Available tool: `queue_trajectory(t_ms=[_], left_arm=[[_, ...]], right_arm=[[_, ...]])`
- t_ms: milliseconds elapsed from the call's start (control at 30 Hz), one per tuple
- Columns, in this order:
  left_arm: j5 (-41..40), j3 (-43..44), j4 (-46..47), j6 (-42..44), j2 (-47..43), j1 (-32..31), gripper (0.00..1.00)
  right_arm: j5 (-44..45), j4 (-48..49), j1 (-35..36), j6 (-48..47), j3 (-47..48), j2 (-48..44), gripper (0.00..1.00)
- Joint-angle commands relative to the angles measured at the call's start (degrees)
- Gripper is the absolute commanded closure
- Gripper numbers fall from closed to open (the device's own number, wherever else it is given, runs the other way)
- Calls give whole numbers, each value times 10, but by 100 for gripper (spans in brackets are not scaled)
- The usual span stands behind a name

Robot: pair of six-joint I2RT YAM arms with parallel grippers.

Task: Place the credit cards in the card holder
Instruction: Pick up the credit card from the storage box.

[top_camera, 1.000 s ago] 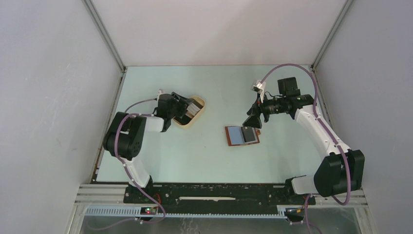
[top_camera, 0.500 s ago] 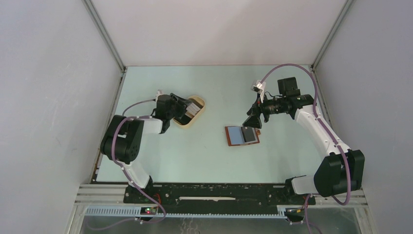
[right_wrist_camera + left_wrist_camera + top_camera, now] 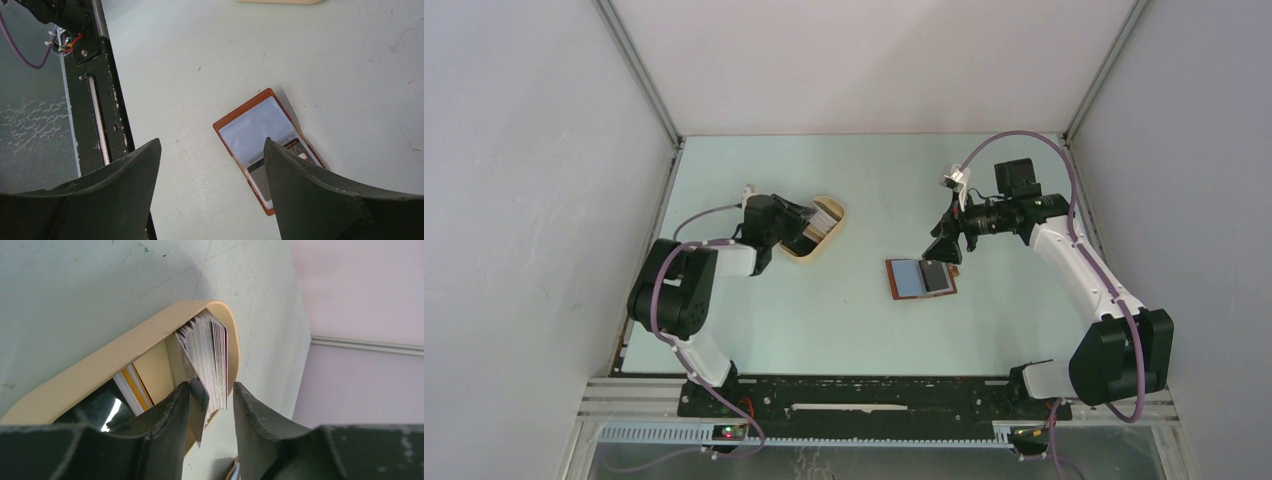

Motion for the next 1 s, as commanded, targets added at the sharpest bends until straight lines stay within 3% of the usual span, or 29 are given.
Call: queue_trajectory(t_ms=[0, 333, 967], left_arm=[[-9, -11, 14, -1, -30, 3, 61], [-10, -11, 12, -3, -30, 3, 92], [-22, -40, -48, 4, -98, 3, 96]], right_arm=[[-14, -2, -2, -12, 2, -19, 16], [-14, -3, -2, -13, 2, -20, 16], [-17, -4, -3, -13, 2, -25, 16]])
